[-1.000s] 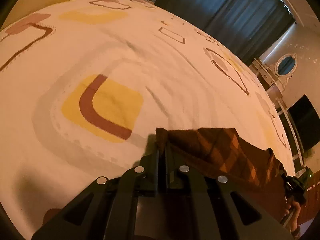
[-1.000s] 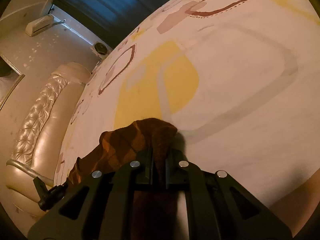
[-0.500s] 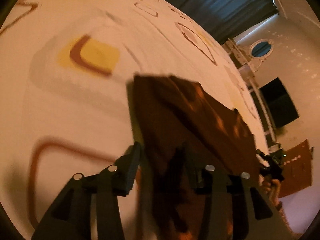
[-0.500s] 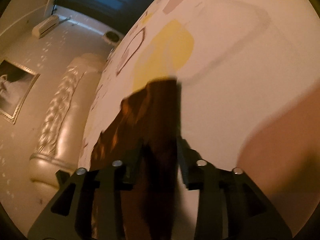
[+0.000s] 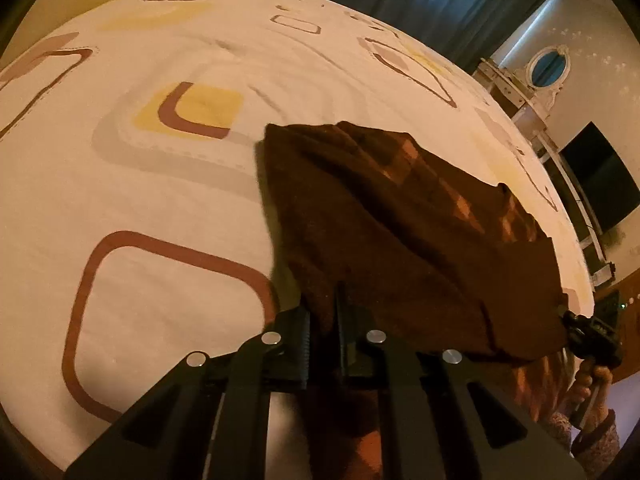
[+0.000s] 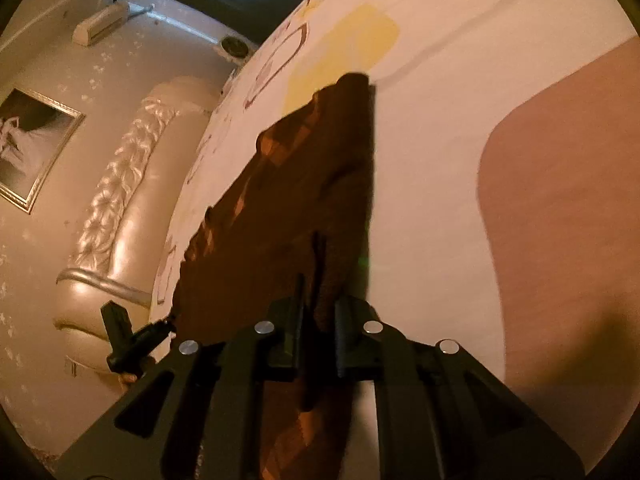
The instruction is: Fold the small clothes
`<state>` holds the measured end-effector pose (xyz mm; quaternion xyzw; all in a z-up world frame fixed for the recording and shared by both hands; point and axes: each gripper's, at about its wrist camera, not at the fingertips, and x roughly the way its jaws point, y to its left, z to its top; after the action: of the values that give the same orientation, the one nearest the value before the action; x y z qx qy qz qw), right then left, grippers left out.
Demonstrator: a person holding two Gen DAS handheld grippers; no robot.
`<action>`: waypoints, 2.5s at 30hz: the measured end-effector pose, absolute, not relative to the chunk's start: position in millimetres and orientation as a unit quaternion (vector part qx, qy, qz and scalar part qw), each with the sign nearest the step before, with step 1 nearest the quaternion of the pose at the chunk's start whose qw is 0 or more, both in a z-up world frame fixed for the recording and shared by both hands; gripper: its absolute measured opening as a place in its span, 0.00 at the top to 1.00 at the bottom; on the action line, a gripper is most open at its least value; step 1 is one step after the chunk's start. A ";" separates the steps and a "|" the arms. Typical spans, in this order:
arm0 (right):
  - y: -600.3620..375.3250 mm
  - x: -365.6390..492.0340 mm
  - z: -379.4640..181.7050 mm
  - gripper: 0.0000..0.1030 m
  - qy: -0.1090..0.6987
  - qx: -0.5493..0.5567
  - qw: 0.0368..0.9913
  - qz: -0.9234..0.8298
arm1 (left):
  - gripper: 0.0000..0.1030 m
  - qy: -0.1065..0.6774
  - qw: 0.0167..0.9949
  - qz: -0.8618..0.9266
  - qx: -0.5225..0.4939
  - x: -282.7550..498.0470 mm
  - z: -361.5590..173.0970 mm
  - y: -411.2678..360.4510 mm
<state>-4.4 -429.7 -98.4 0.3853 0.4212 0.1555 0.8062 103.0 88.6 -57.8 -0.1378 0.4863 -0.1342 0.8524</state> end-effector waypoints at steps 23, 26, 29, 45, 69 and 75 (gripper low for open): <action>-427.4 -72.5 -90.4 0.52 0.462 0.400 0.729 0.308 | 0.80 0.523 0.777 -0.266 -0.225 -0.8 -72.3 120.0; -418.4 -85.2 -92.1 0.51 0.473 0.389 0.717 0.333 | 0.80 0.533 0.767 -0.273 -0.230 -9.2 -77.1 119.1; -409.2 -97.6 -99.6 0.51 0.485 0.381 0.706 0.349 | 0.80 0.536 0.762 -0.273 -0.239 -8.9 -78.9 119.1; -375.7 -99.9 -98.5 0.95 0.522 0.321 0.711 0.346 | 0.97 0.559 0.759 -0.278 -0.184 -16.1 -83.8 94.0; -433.3 12.0 -103.2 0.97 0.419 0.451 0.751 0.239 | 0.97 0.495 0.802 -0.199 -0.269 135.5 -71.3 93.8; -439.9 -0.8 -99.2 0.83 0.416 0.479 0.734 0.244 | 0.92 0.481 0.797 -0.235 -0.279 116.1 -62.0 113.7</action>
<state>-0.8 -439.9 -99.2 0.4787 0.4155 0.2439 0.7339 116.1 113.7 -62.0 -0.2788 0.4815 -0.2352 0.7970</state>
